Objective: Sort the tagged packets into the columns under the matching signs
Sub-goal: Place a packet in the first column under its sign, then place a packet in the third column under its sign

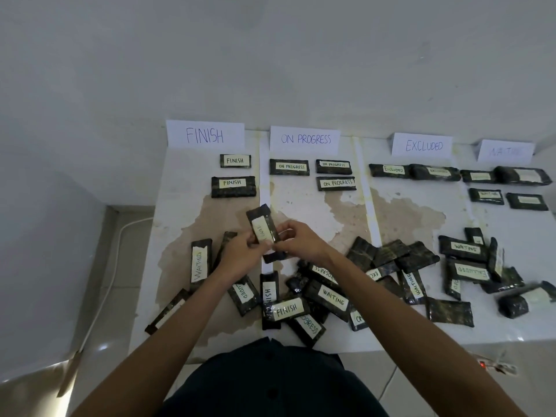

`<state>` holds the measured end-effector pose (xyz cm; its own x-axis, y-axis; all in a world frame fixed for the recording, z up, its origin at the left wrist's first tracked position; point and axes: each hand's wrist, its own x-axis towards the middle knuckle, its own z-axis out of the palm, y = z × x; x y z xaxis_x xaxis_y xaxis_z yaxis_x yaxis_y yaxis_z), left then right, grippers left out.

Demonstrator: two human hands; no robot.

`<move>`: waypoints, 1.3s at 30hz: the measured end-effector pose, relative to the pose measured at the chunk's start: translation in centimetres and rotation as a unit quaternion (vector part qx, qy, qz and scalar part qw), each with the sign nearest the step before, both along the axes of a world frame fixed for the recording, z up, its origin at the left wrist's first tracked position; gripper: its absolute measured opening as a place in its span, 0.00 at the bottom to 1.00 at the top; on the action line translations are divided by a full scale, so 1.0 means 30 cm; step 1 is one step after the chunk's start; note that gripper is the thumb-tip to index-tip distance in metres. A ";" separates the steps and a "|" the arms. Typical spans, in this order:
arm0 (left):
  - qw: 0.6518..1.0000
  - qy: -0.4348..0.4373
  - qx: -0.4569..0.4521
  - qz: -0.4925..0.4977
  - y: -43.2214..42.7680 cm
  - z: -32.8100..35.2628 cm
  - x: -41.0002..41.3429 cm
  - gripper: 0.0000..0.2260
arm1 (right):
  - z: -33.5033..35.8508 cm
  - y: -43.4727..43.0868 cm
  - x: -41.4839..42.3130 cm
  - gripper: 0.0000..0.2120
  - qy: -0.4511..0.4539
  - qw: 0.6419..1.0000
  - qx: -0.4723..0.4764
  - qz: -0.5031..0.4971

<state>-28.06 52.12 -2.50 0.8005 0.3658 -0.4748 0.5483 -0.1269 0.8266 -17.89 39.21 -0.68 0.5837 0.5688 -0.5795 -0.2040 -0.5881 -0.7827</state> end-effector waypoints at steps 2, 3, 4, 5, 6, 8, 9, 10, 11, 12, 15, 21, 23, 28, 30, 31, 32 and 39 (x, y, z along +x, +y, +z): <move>1.000 -0.014 0.019 -0.002 -0.012 0.010 0.013 0.10 | -0.009 0.017 -0.030 0.12 -0.022 1.000 -0.001 0.017; 0.999 -0.018 0.031 -0.008 -0.012 0.012 0.018 0.10 | -0.016 0.020 -0.039 0.12 -0.036 0.999 -0.001 0.024; 0.999 -0.020 0.045 -0.016 -0.011 0.016 0.024 0.09 | -0.020 0.021 -0.043 0.12 -0.051 0.998 -0.001 0.029; 0.998 -0.021 0.062 -0.025 -0.009 0.019 0.031 0.10 | -0.021 0.018 -0.043 0.12 -0.063 0.998 -0.001 0.029; 0.995 -0.022 0.087 -0.038 -0.006 0.019 0.040 0.11 | -0.016 0.012 -0.041 0.12 -0.071 0.997 -0.001 0.026; 0.987 -0.020 0.143 -0.069 -0.010 0.025 0.058 0.14 | 0.002 -0.011 -0.033 0.12 -0.076 0.997 0.004 0.024; 0.981 -0.020 0.172 -0.083 -0.014 0.034 0.066 0.15 | 0.010 -0.025 -0.026 0.12 -0.081 0.996 0.004 0.029; 0.976 -0.024 0.196 -0.095 -0.020 0.042 0.075 0.15 | 0.017 -0.044 -0.017 0.12 -0.089 0.995 0.001 0.037; 0.971 -0.029 0.214 -0.105 -0.028 0.053 0.084 0.17 | 0.021 -0.064 -0.003 0.12 -0.099 0.994 -0.007 0.047; 0.966 -0.034 0.228 -0.117 -0.037 0.068 0.092 0.20 | 0.026 -0.086 0.013 0.13 -0.107 0.992 -0.019 0.058; 0.942 -0.050 0.289 -0.162 -0.070 0.098 0.130 0.25 | 0.053 -0.163 0.069 0.18 -0.129 0.986 -0.068 0.077; 0.887 -0.078 0.385 -0.243 -0.185 0.125 0.253 0.25 | 0.107 -0.360 0.186 0.16 -0.157 0.982 -0.094 0.038; 0.876 -0.083 0.400 -0.256 -0.242 0.129 0.303 0.26 | 0.109 -0.433 0.226 0.15 -0.167 0.981 -0.097 0.021; 0.857 -0.100 0.422 -0.279 -0.396 0.118 0.441 0.26 | 0.110 -0.612 0.332 0.11 -0.198 0.975 -0.089 -0.040; 0.851 -0.104 0.426 -0.289 -0.457 0.099 0.502 0.26 | 0.109 -0.680 0.378 0.10 -0.197 0.975 -0.090 -0.053; 0.850 -0.105 0.424 -0.293 -0.486 0.088 0.534 0.26 | 0.107 -0.712 0.404 0.10 -0.199 0.974 -0.091 -0.055; 0.850 -0.104 0.422 -0.296 -0.516 0.078 0.567 0.25 | 0.103 -0.743 0.431 0.09 -0.202 0.974 -0.092 -0.054; 0.842 -0.089 0.440 -0.298 -0.707 -0.018 0.807 0.23 | 0.030 -0.914 0.628 0.10 -0.218 0.970 -0.103 -0.026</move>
